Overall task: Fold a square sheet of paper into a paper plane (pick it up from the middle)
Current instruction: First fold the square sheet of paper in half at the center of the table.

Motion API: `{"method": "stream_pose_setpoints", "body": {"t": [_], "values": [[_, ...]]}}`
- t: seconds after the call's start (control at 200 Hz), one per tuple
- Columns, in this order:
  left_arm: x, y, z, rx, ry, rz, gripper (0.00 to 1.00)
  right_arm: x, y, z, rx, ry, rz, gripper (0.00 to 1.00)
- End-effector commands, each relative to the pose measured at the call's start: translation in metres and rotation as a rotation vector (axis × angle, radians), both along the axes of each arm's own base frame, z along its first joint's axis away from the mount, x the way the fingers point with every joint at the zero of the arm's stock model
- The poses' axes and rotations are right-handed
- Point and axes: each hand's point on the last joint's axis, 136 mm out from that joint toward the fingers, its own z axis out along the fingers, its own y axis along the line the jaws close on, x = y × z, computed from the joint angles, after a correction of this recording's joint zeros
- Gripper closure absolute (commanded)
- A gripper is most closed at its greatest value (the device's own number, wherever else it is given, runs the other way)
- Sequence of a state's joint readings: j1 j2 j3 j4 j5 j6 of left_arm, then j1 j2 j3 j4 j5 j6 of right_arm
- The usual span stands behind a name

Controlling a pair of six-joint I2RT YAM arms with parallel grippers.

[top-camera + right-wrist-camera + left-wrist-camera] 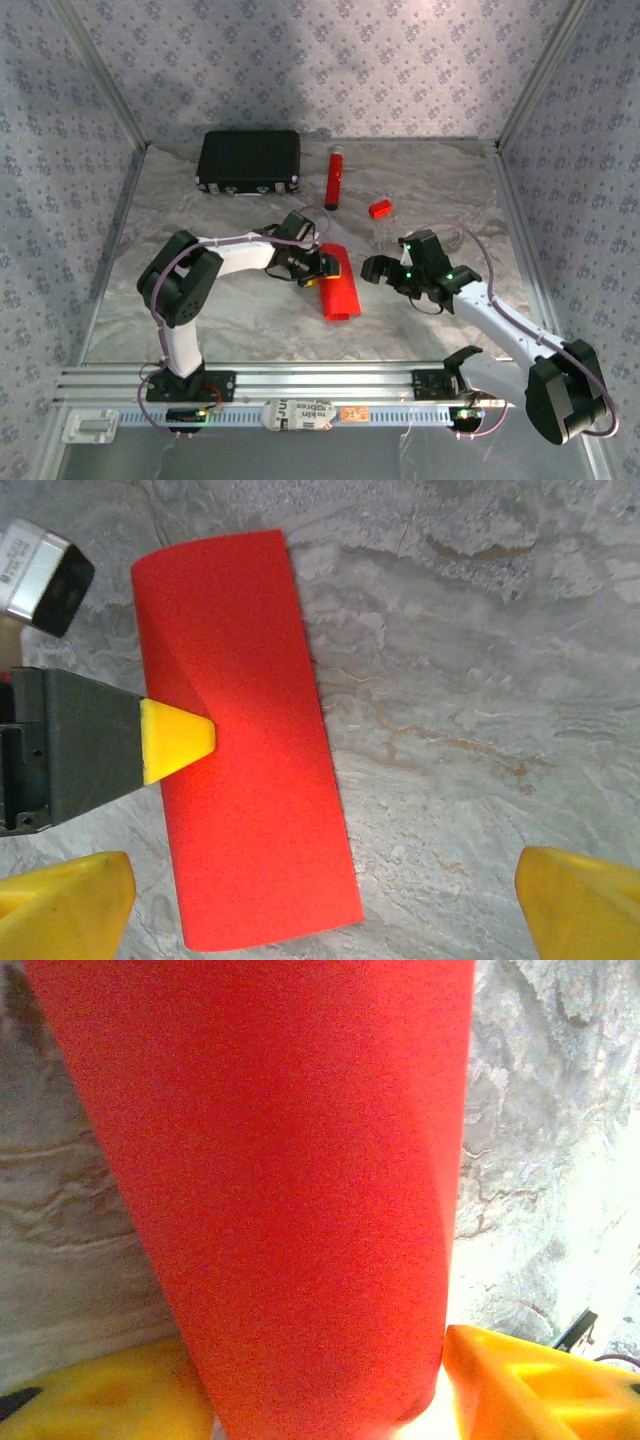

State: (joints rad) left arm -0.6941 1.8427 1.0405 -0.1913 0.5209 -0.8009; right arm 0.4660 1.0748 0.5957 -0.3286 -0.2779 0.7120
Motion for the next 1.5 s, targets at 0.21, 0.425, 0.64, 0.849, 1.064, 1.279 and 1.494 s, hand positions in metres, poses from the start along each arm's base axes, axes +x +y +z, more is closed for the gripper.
{"method": "stream_pose_setpoints", "body": {"t": [0.21,0.425,0.64,0.849,1.064,1.279,1.494], "values": [[-0.004,0.027,0.007,0.134,-0.056,-0.020,0.40,0.000,0.011,-0.004,-0.021,0.028,0.041,0.01],[-0.009,0.036,-0.004,0.175,-0.031,-0.038,0.44,-0.002,0.014,-0.011,-0.042,0.049,0.053,0.01],[-0.013,0.039,-0.015,0.217,-0.002,-0.094,0.47,-0.003,0.014,-0.018,-0.057,0.071,0.044,0.01],[-0.015,0.042,-0.023,0.252,0.026,-0.113,0.46,-0.003,0.014,-0.023,-0.067,0.086,0.039,0.01],[-0.013,0.048,-0.032,0.308,0.043,-0.094,0.44,-0.002,0.021,-0.024,-0.051,0.088,0.051,0.01],[-0.013,0.058,-0.043,0.385,0.061,-0.086,0.43,0.001,0.040,-0.027,0.005,0.097,0.098,0.07],[-0.016,0.058,-0.047,0.395,0.065,-0.101,0.43,0.010,0.062,-0.033,0.058,0.113,0.107,0.53]]}}
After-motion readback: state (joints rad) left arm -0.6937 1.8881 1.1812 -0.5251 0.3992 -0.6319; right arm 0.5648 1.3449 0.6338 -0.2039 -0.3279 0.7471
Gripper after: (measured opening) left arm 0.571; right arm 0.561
